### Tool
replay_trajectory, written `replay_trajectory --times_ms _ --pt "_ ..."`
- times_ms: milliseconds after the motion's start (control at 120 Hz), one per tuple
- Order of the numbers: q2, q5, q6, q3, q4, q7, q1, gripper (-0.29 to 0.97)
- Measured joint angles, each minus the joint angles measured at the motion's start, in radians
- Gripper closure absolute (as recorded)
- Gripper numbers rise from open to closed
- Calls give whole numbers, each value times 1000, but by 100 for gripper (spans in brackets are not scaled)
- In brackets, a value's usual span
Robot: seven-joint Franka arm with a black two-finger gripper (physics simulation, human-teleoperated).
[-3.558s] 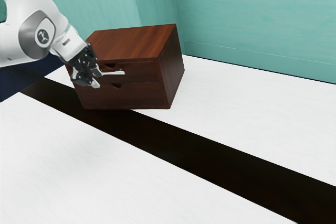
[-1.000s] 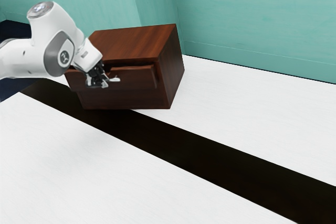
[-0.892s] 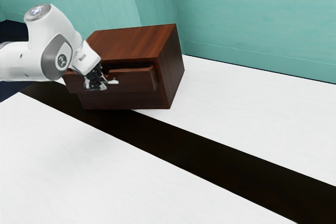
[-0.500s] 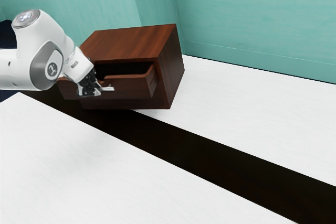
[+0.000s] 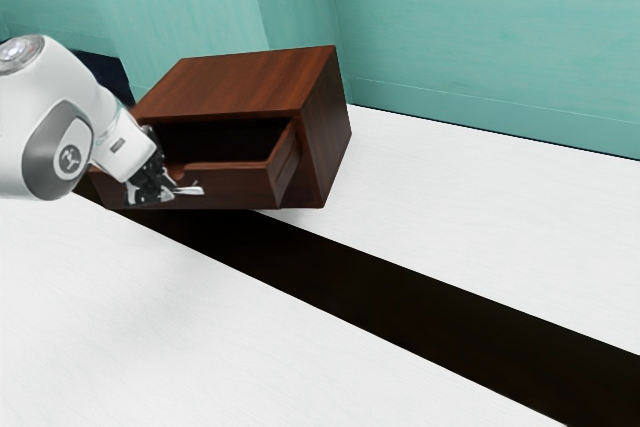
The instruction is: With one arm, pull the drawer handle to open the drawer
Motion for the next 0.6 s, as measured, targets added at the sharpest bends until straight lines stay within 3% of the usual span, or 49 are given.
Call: replay_trajectory --times_ms 417,600 --pt "-58 -1 6 0 -72 0 -4 64" --pt "-132 -2 5 1 -134 0 0 65"
